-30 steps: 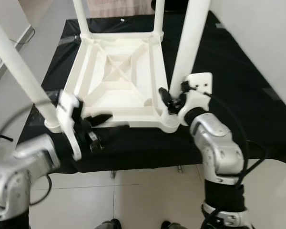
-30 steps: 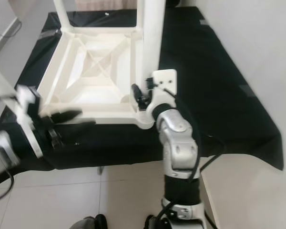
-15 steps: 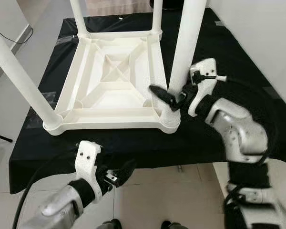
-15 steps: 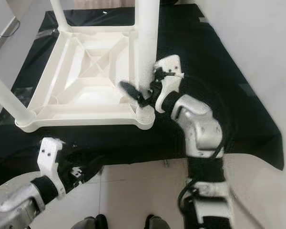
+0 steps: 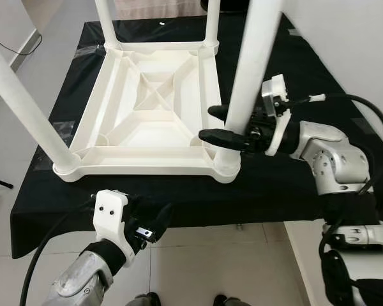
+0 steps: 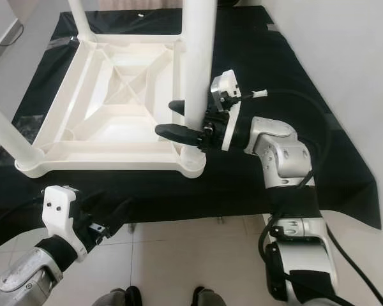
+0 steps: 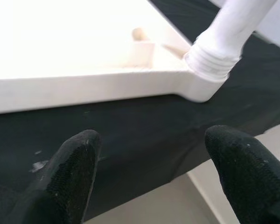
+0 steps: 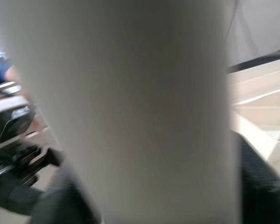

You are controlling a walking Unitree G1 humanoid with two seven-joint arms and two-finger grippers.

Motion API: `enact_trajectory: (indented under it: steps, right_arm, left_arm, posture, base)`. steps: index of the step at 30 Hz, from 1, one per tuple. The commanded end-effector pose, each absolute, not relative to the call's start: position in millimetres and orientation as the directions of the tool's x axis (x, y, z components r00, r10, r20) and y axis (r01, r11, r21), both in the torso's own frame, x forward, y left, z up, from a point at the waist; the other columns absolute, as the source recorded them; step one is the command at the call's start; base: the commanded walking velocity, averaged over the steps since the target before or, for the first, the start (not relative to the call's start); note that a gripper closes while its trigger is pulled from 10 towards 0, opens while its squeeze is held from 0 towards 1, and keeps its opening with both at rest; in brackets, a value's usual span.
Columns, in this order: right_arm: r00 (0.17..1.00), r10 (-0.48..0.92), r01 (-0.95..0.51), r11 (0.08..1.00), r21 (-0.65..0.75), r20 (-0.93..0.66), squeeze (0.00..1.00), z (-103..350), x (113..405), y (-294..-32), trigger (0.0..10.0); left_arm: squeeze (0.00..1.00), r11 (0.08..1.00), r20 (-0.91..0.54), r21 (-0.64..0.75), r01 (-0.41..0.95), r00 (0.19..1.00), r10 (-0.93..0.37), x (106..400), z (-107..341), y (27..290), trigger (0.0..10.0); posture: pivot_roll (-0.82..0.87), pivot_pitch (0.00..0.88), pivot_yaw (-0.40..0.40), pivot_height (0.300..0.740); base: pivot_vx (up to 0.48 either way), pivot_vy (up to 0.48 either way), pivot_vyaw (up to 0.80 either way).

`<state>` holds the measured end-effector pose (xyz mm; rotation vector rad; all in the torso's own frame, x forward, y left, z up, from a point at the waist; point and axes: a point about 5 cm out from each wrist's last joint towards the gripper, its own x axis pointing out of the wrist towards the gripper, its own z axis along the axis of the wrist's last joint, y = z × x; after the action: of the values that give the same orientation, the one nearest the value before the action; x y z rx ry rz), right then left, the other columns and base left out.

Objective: Building children table

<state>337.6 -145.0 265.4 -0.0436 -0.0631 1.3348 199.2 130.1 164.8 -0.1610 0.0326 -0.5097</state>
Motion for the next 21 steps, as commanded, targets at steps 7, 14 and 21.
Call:
enact_trajectory:
  steps: [7,14,21]
  right_arm:
    - [0.279,0.958,-0.958,0.271,-0.094,-0.073,0.0,244.4,342.3,-142.8,0.0]
    - [0.889,0.439,-0.456,0.871,-0.182,-0.128,0.0,209.7,338.0,-149.5,0.0]
    - [0.997,0.068,-0.073,0.988,-0.137,-0.04,0.0,200.7,308.6,-138.7,0.0]
  left_arm:
    - [0.0,0.825,0.043,-0.15,0.545,0.837,-0.545,197.9,161.8,122.3,10.0]
    - [0.0,0.838,0.06,-0.144,0.527,0.85,-0.524,199.0,160.9,125.5,10.0]
    - [0.0,0.849,0.067,-0.111,0.516,0.856,-0.512,208.2,160.8,128.0,10.0]
  posture:
    - [-0.02,0.224,-0.055,0.74]
    - [-0.04,0.224,-0.059,0.74]
    - [-0.06,0.207,-0.014,0.74]
  base:
    - [0.0,0.0,0.0]
    - [0.0,0.0,0.0]
    - [0.0,0.0,0.0]
